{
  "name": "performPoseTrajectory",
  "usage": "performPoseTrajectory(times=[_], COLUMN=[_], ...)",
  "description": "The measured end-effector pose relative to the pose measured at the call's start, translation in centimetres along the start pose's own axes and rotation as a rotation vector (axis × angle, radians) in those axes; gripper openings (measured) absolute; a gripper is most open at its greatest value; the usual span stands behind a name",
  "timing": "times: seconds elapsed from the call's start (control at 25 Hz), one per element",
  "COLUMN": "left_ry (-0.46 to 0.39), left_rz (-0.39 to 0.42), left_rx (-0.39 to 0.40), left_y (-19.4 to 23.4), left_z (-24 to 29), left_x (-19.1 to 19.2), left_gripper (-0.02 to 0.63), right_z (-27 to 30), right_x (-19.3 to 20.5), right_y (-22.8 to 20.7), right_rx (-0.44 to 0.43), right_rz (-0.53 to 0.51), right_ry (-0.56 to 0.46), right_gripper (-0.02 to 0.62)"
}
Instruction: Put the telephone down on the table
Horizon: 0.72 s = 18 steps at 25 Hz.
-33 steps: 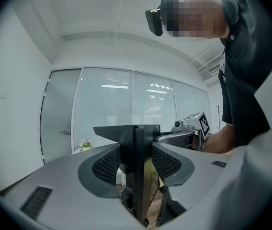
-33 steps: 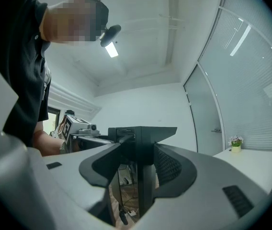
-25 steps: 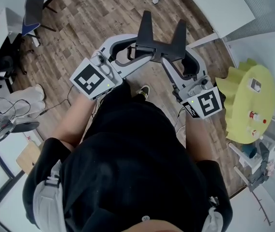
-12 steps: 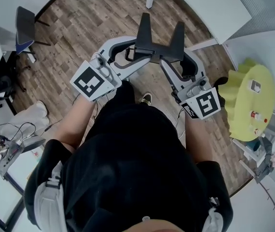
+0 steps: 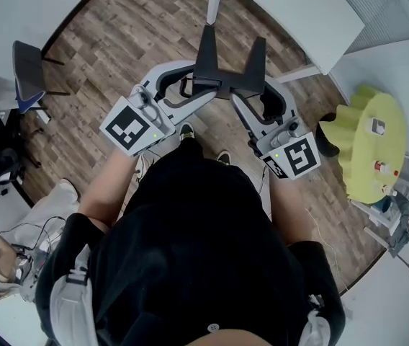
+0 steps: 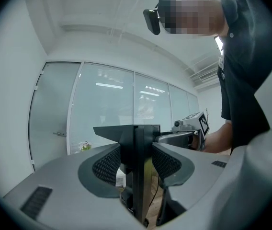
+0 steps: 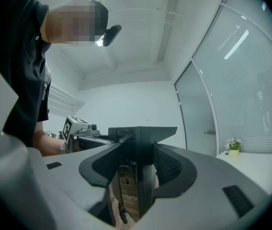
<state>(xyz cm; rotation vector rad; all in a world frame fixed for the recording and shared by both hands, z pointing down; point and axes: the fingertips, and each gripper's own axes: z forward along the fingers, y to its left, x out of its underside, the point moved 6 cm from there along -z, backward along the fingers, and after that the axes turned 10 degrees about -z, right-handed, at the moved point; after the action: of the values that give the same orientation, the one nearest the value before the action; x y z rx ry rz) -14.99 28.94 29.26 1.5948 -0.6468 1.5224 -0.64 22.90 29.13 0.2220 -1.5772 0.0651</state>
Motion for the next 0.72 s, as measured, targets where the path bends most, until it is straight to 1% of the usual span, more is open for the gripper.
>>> performPoseTrajectory(times=[0.16, 0.36, 0.72], left_ry=[0.016, 0.005, 0.005], left_rz=[0.005, 0.009, 0.009], left_rx=[0.029, 0.053, 0.044], left_y=[2.2, 3.8, 5.9], left_z=[-0.2, 0.0, 1.6], left_x=[-0.2, -0.6, -0.9], left_gripper=[0.212, 0.212, 0.212], right_z=[1.7, 3.1, 4.4], right_x=[0.2, 0.4, 0.8], right_y=[-0.3, -0.9, -3.3], right_rx=[0.028, 0.048, 0.038], right_rz=[-0.003, 0.001, 0.001], right_ry=[0.007, 0.002, -0.001], right_gripper=[0.225, 0.226, 0.226])
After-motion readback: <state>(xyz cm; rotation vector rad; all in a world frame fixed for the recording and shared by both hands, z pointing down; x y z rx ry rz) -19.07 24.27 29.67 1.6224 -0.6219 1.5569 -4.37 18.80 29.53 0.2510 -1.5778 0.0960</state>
